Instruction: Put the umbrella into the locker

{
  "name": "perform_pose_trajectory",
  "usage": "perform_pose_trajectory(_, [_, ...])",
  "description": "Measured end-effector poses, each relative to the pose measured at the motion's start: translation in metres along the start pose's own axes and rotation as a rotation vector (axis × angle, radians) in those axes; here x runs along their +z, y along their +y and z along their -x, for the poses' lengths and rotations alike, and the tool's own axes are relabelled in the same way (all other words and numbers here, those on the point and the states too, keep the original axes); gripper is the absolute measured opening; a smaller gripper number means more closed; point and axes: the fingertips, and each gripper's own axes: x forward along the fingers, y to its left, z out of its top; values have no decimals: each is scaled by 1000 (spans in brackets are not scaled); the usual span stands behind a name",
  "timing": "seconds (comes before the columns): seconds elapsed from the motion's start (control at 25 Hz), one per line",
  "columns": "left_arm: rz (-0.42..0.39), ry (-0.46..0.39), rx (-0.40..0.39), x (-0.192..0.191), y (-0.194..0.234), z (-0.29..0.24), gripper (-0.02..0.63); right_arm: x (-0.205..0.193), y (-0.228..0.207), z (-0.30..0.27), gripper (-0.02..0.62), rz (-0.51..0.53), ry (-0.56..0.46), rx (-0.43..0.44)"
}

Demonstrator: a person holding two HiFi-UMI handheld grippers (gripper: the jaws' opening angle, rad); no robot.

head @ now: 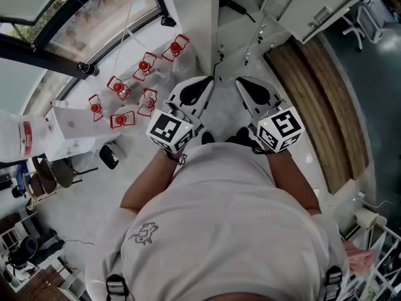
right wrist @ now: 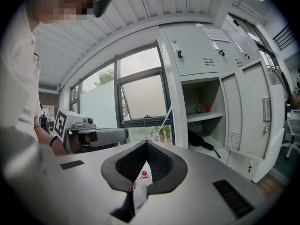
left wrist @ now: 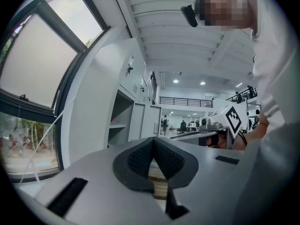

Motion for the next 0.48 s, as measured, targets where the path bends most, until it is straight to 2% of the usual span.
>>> perform_pose_trajectory(0.28, [3, -5, -11, -1, -51, -3, 11, -4, 3, 41, 41, 18, -16, 21])
perform_pose_trajectory(0.48, [-16, -9, -10, 0, -99, -20, 11, -11, -11, 91, 41, 22, -9, 29])
